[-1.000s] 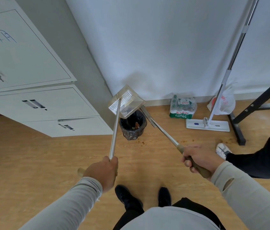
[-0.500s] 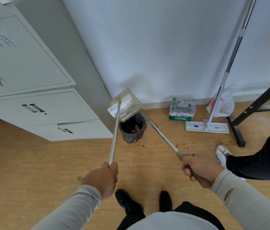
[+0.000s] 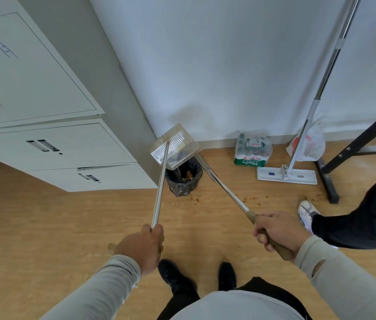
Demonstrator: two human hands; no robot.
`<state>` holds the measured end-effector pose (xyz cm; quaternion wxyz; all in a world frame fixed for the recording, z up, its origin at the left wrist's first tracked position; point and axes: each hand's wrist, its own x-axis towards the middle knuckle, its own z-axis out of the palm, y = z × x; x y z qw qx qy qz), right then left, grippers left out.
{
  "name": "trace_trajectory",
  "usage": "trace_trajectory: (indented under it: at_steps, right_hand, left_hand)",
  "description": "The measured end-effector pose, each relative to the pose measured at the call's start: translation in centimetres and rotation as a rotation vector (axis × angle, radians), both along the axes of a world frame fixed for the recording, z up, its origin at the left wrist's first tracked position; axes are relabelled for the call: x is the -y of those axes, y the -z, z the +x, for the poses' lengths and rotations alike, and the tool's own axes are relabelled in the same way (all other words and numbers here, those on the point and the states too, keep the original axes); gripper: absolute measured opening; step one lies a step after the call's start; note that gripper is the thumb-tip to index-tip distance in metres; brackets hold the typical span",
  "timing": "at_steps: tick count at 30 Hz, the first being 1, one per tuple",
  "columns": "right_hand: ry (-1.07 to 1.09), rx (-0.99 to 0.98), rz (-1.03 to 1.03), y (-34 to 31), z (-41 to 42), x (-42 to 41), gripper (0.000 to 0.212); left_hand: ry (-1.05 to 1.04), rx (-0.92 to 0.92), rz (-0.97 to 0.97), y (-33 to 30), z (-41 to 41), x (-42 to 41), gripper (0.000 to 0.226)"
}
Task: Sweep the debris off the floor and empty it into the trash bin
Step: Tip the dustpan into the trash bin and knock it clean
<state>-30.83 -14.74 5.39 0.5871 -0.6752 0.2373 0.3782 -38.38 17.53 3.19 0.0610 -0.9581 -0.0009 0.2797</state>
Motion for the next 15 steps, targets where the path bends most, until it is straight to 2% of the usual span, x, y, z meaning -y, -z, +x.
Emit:
trace_trajectory:
  at_steps: [7, 10, 15]
  right_hand:
    - [0.005, -0.002, 0.015, 0.0, -0.4, 0.3, 0.017]
    - [-0.001, 0.014, 0.004, -0.3, -0.3, -0.9, 0.017]
    - [-0.002, 0.005, 0.014, -0.6, -0.3, -1.4, 0.025]
  left_hand:
    - [-0.024, 0.001, 0.003, -0.4, -0.7, -0.6, 0.033]
    - [-0.069, 0.027, -0.065, -0.5, -0.1, -0.2, 0.033]
    - [-0.071, 0.021, -0.025, -1.2, 0.0, 0.5, 0.029]
